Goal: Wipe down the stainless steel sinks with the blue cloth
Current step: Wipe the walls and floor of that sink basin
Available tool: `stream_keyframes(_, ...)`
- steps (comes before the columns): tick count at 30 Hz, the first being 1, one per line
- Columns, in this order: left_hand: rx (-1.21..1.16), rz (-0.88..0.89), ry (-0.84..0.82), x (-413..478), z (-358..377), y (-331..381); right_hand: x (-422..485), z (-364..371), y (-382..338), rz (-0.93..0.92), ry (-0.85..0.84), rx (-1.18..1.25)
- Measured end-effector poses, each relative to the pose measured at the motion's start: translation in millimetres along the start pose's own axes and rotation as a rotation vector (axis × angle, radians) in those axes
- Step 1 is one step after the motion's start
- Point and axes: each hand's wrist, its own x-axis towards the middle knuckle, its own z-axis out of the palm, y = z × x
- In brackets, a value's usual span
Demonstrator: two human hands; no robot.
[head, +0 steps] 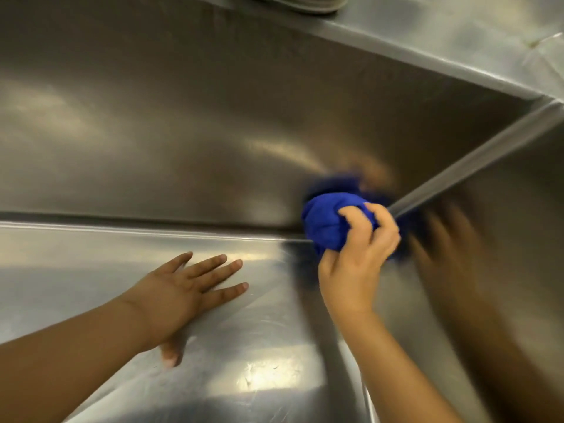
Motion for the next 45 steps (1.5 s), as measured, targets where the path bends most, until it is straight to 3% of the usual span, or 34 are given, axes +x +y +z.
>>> stream_keyframes(3,0.011,0.001,-0.011,-0.6,-1.8,0.8,5.8,4.0,0.2,0.052,0.067,-0.061)
stream_keyframes(7,0.016,-0.002,-0.002,-0.9,-2.3,0.8,-15.6,24.5,10.0,0.023,-0.162,-0.129)
stream_keyframes(10,0.011,0.003,0.012,-1.8,-2.1,0.9,-8.9,8.8,1.6,0.053,-0.203,-0.054)
stream_keyframes(13,-0.051,-0.012,0.069,-10.6,0.8,0.2,29.3,-35.5,-26.4,0.031,-0.092,0.167)
stream_keyframes(15,-0.096,-0.053,0.100,-23.6,5.1,-3.9,60.6,-62.4,-49.0,-0.083,0.039,0.268)
stream_keyframes(18,-0.095,-0.160,0.083,-47.5,15.6,-21.6,84.6,-62.9,-70.8,-0.171,0.142,0.203)
stream_keyframes(22,-0.042,-0.269,-0.023,-56.7,29.6,-42.9,61.3,-11.5,-61.4,-0.227,0.196,-0.033)
stream_keyframes(26,-0.073,-0.264,-0.021,-50.4,34.9,-45.8,37.0,8.0,-44.0,-0.321,0.099,-0.109)
stream_keyframes(30,-0.058,-0.277,-0.024,-48.5,34.8,-43.9,58.0,-29.5,-63.2,-0.266,-0.010,0.070)
stream_keyframes(34,-0.056,-0.285,-0.023,-50.6,32.7,-43.2,91.7,-26.3,-87.5,-0.331,0.251,0.094)
stream_keyframes(36,-0.055,-0.283,-0.024,-50.8,30.5,-41.0,76.7,-5.0,-81.7,-0.375,0.294,0.014)
stream_keyframes(41,-0.063,-0.285,0.010,-51.8,32.5,-37.2,1.9,21.9,-35.8,-0.501,-0.142,-0.215)
stream_keyframes(45,-0.054,-0.285,0.028,-51.4,35.9,-38.8,17.6,6.6,-59.4,-0.375,-0.148,-0.141)
